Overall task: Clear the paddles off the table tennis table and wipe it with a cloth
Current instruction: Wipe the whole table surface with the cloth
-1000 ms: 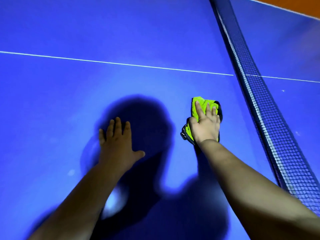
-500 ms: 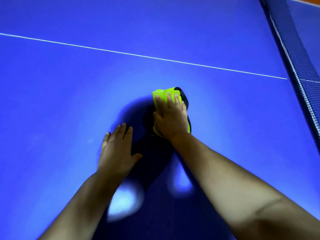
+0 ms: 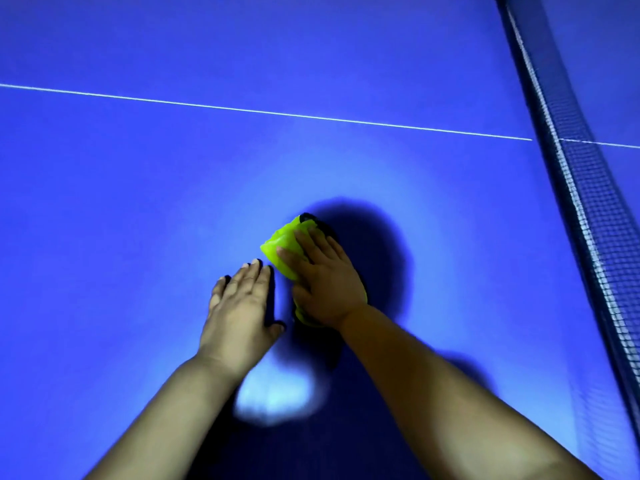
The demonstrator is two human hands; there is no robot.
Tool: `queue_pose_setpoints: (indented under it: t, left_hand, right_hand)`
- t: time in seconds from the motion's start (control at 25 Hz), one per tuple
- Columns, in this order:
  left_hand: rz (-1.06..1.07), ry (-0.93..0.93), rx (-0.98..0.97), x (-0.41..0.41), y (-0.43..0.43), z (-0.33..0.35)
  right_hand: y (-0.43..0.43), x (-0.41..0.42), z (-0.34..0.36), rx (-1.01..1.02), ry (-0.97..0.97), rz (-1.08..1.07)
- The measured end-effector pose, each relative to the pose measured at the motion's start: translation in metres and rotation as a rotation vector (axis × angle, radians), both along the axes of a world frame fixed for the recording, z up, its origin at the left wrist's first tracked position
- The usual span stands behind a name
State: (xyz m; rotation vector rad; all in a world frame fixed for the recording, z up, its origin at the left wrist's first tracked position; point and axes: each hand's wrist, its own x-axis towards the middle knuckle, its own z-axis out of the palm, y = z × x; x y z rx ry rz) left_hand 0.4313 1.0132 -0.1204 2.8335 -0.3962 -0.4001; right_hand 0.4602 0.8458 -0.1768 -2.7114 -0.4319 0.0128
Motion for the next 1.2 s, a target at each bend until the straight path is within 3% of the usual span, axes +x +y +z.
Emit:
queue_pose_setpoints:
  t: [0.4,0.68,0.96,1.2]
  left_hand:
    - [-0.22,-0.016,-0.059,-0.036,-0.219,-0.016]
    - [-0.424,-0.086,-0.031,-0.056,-0.299,-0.029]
    - [-0.409,-0.104,-0.092,-0.061,-0.276,-0.039]
    - [-0.274,-0.09,-0.095,-0.048,-0.197,-0.038]
  right_hand:
    - [-0.255,-0.032,0.002,-0.07,0.006,-0.336]
    - [-0.377,-0.061,0.001,-0.108,0.08,-0.582]
    - [-0.36,-0.117,0.006,-0.003,0.109,-0.943]
    - [-0.263,-0.13,0.011,-0.061,0.179,-0.975]
